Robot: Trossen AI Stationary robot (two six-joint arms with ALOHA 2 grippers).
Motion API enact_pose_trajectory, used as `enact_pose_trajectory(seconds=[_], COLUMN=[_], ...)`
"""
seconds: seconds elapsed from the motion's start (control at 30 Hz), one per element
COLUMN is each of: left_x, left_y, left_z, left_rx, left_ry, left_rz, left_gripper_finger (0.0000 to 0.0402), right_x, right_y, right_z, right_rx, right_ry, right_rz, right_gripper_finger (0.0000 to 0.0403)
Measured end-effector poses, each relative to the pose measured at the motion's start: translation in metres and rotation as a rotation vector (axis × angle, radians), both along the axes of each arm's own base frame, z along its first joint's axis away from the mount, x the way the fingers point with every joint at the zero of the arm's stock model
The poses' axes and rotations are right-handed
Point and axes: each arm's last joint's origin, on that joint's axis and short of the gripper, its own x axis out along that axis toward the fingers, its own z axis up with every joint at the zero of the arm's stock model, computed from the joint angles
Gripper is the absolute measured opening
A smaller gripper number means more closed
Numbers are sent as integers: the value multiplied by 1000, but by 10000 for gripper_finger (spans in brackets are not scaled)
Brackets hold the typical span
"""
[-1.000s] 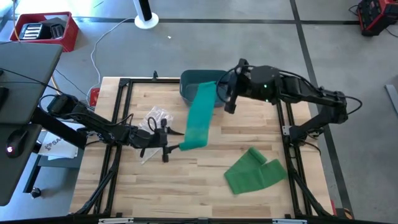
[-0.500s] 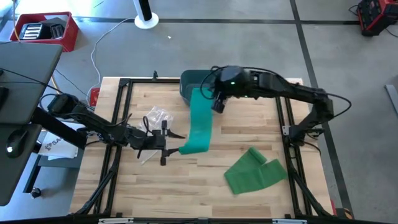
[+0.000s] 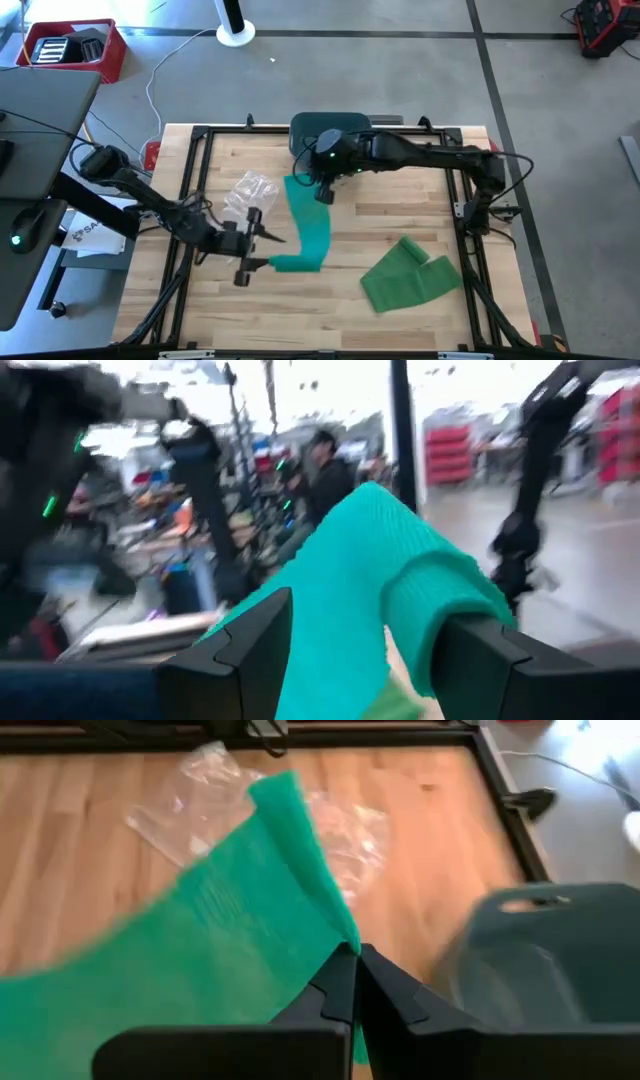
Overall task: Roll bandage
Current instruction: Roll the blue bandage
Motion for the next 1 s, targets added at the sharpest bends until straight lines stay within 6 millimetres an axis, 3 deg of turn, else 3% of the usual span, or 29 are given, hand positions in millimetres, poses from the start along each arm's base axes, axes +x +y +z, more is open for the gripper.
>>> enact_pose_trajectory(seconds=[0.27,0.47,0.6,0.73,1.0], left_x=[-28,-35,-34,-34,-32], left_y=[-8,-8,-8,-7,-7], left_z=[26,30,27,24,20], left_rx=[-3,-22,-32,-54,-83], left_ry=[-134,-129,-109,-80,-43], left_rz=[32,91,89,112,125], left_gripper_finger=[200,200,200,200,200], right_x=[27,33,32,22,-8], right_y=[2,24,39,50,67], right_z=[-59,-86,-80,-63,-17], right_rx=[114,65,-32,-82,-136], right_ry=[134,250,244,241,207], right_rz=[-61,-60,-65,-66,-10], right_gripper_finger=[0,0,0,10,107])
